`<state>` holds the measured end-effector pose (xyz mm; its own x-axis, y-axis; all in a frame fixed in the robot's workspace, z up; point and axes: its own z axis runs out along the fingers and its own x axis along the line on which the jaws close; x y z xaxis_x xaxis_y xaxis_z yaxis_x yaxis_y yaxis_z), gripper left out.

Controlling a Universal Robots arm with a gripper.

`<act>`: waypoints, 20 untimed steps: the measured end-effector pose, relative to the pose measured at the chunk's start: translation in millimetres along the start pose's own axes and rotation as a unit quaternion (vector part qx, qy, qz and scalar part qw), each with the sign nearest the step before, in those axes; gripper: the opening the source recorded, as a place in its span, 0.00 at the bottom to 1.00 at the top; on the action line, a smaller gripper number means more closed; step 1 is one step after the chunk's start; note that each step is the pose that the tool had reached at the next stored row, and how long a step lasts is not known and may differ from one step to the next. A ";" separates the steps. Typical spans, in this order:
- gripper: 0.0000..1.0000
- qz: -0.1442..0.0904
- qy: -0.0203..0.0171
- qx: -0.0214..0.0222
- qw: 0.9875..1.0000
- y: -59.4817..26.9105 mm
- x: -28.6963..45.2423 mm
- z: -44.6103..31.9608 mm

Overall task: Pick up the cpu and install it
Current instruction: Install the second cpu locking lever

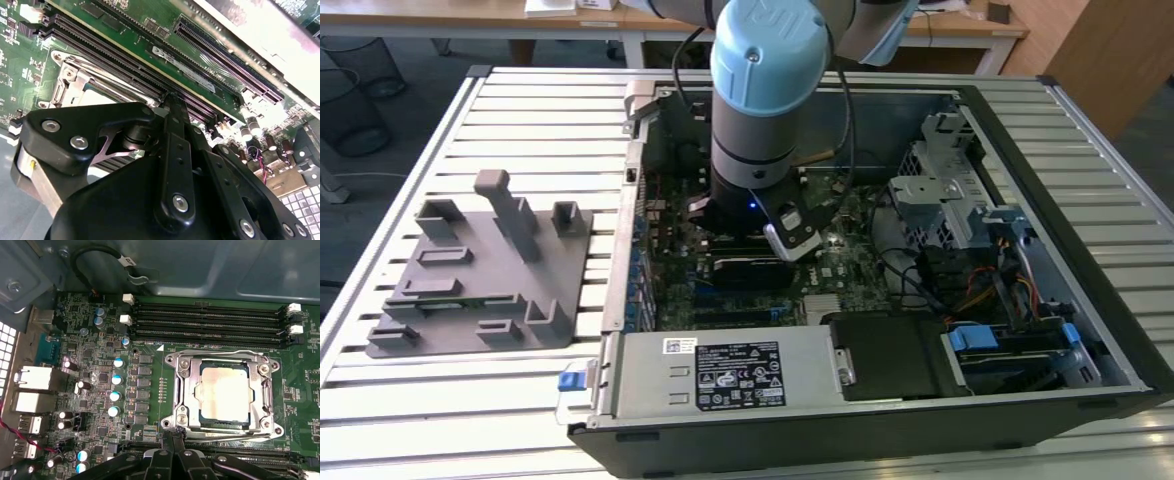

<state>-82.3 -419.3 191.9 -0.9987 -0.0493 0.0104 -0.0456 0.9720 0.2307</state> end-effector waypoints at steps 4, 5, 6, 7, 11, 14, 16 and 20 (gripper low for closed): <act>0.11 0.000 0.000 -0.001 1.000 0.0 0.0 -0.2; 0.11 0.000 0.000 -0.001 1.000 0.2 -0.1 -0.7; 0.11 0.000 0.000 -0.001 1.000 0.4 -0.1 -1.3; 0.11 0.000 0.000 -0.001 1.000 0.5 0.0 -2.3; 0.11 0.000 0.000 -0.001 1.000 1.3 0.0 -5.3; 0.11 0.000 0.000 -0.001 1.000 1.3 0.8 -5.5; 0.11 0.000 0.000 -0.002 1.000 1.2 1.8 -5.4; 0.11 0.000 -0.001 -0.011 1.000 0.5 3.0 -4.4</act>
<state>-85.1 -419.9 196.3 -0.9987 -0.0498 0.0091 -0.0459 0.9669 0.2512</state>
